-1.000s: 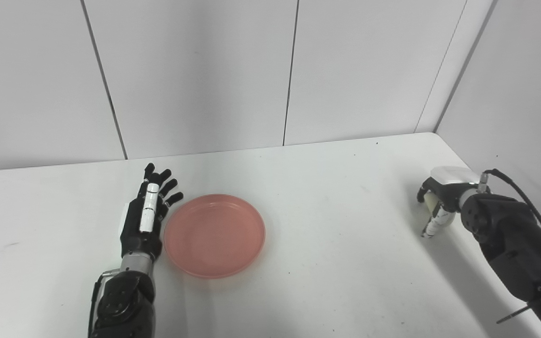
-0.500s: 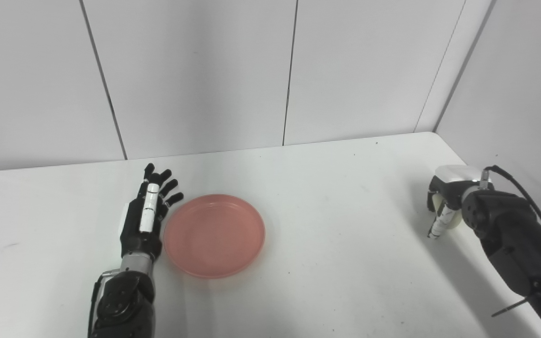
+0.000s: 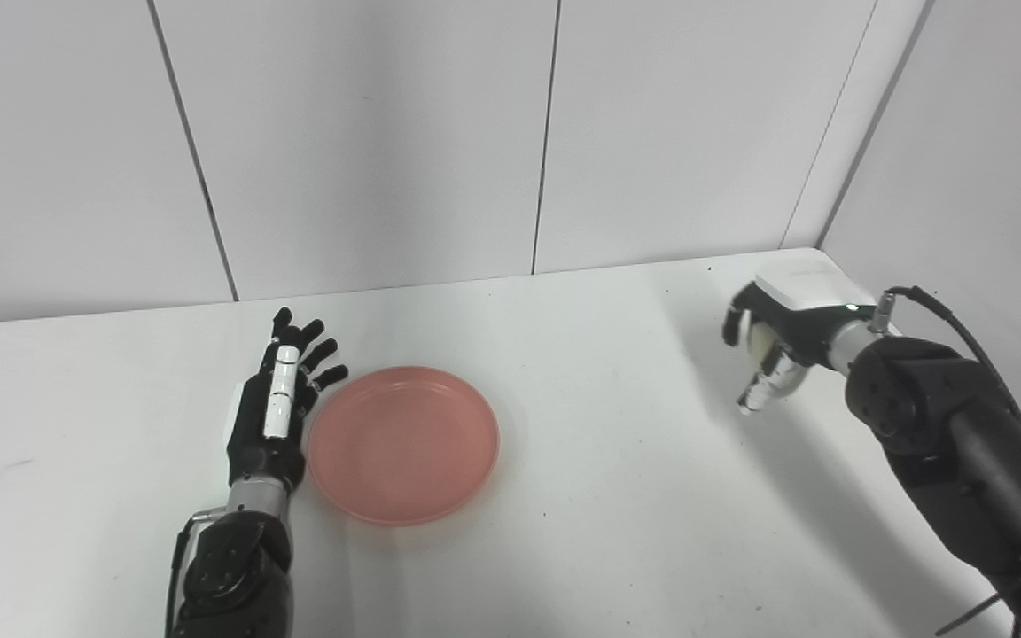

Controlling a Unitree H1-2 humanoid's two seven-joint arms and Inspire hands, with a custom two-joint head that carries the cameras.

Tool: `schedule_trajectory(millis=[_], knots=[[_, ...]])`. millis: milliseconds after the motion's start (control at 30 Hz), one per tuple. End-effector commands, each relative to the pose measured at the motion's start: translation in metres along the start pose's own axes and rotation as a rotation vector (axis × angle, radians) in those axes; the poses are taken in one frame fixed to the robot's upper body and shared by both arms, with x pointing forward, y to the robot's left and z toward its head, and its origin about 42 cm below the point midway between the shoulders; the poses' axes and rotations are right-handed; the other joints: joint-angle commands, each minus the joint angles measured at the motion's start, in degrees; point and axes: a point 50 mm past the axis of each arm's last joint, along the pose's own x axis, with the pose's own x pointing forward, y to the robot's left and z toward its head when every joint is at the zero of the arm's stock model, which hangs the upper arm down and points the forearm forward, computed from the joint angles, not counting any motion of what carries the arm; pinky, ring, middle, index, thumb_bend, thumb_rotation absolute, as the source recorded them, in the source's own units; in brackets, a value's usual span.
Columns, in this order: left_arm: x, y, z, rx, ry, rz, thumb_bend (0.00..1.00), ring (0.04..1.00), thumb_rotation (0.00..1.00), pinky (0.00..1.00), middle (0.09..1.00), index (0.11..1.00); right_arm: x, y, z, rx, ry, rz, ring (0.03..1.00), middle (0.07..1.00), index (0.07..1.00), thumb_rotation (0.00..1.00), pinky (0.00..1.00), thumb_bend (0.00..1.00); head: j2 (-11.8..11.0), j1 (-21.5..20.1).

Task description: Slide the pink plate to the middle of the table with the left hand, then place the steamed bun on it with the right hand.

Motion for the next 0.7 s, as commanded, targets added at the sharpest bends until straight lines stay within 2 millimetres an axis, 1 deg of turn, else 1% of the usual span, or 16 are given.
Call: schedule_trajectory(millis=[0,67,100,167,200,300,367,400,433,467,500,533,567,600,667], knots=[[-0.009,-0.002,-0.021,-0.006,0.084,0.009,0.68,0.864,0.84,0.73,0.915,1.000,-0.004,-0.037,0.021,-0.011,-0.080,-0.112,0.410,0.495,0.487,0.00,0.17,0.52,-0.13,1.16],[-0.010,-0.003,-0.022,0.007,0.084,0.009,0.69,0.861,0.85,0.73,0.911,1.000,-0.005,-0.046,0.045,-0.017,-0.159,-0.150,0.383,0.469,0.514,0.00,0.22,0.52,-0.20,1.74],[-0.010,-0.005,-0.023,0.013,0.084,0.009,0.69,0.857,0.85,0.72,0.909,1.000,-0.006,-0.048,0.054,-0.008,-0.185,-0.163,0.372,0.462,0.527,0.00,0.26,0.51,-0.34,3.18],[-0.010,-0.007,-0.024,0.020,0.087,0.014,0.69,0.853,0.85,0.72,0.904,1.000,-0.003,-0.050,0.068,0.032,-0.226,-0.174,0.370,0.466,0.527,0.00,0.27,0.51,-0.50,4.27],[-0.010,-0.009,-0.024,0.022,0.088,0.016,0.69,0.849,0.85,0.71,0.898,1.000,-0.002,-0.049,0.071,0.044,-0.236,-0.175,0.374,0.477,0.524,0.00,0.27,0.51,-0.57,4.91],[-0.009,-0.013,-0.026,0.031,0.090,0.025,0.70,0.845,0.85,0.71,0.890,1.000,0.009,-0.041,0.081,0.070,-0.299,-0.177,0.391,0.500,0.527,0.00,0.31,0.51,-0.89,7.39],[-0.009,-0.016,-0.028,0.042,0.096,0.028,0.70,0.841,0.85,0.72,0.886,1.000,0.016,-0.035,0.089,0.122,-0.347,-0.175,0.396,0.495,0.526,0.00,0.31,0.51,-1.13,9.44],[-0.009,-0.018,-0.028,0.047,0.098,0.029,0.71,0.838,0.85,0.71,0.886,1.000,0.019,-0.032,0.093,0.142,-0.365,-0.174,0.416,0.518,0.501,0.00,0.33,0.51,-1.16,9.66],[-0.009,-0.021,-0.029,0.050,0.103,0.032,0.71,0.836,0.85,0.71,0.885,1.000,0.020,-0.028,0.102,0.161,-0.392,-0.173,0.426,0.530,0.489,0.00,0.34,0.51,-1.24,10.95],[-0.010,-0.022,-0.030,0.052,0.106,0.034,0.72,0.834,0.85,0.70,0.889,1.000,0.021,-0.025,0.108,0.172,-0.409,-0.173,0.433,0.544,0.479,0.00,0.35,0.51,-1.25,11.16],[-0.010,-0.025,-0.031,0.053,0.109,0.037,0.72,0.834,0.85,0.70,0.890,1.000,0.021,-0.022,0.113,0.181,-0.426,-0.174,0.436,0.549,0.476,0.00,0.35,0.51,-1.34,12.48],[-0.010,-0.026,-0.031,0.054,0.111,0.039,0.72,0.831,0.84,0.69,0.894,1.000,0.020,-0.019,0.120,0.193,-0.441,-0.171,0.436,0.550,0.475,0.00,0.35,0.51,-1.36,12.69],[-0.010,-0.029,-0.032,0.055,0.111,0.038,0.73,0.830,0.84,0.69,0.898,1.000,0.019,-0.016,0.126,0.209,-0.456,-0.163,0.435,0.551,0.474,0.00,0.35,0.51,-1.43,13.99],[-0.010,-0.030,-0.032,0.057,0.111,0.039,0.73,0.828,0.84,0.68,0.901,1.000,0.019,-0.013,0.132,0.219,-0.469,-0.153,0.429,0.544,0.480,0.00,0.33,0.51,-1.40,14.38],[-0.011,-0.033,-0.033,0.060,0.112,0.037,0.74,0.836,0.85,0.69,0.907,1.000,0.022,-0.004,0.147,0.233,-0.498,-0.137,0.417,0.537,0.493,0.00,0.31,0.51,-1.37,15.68]])
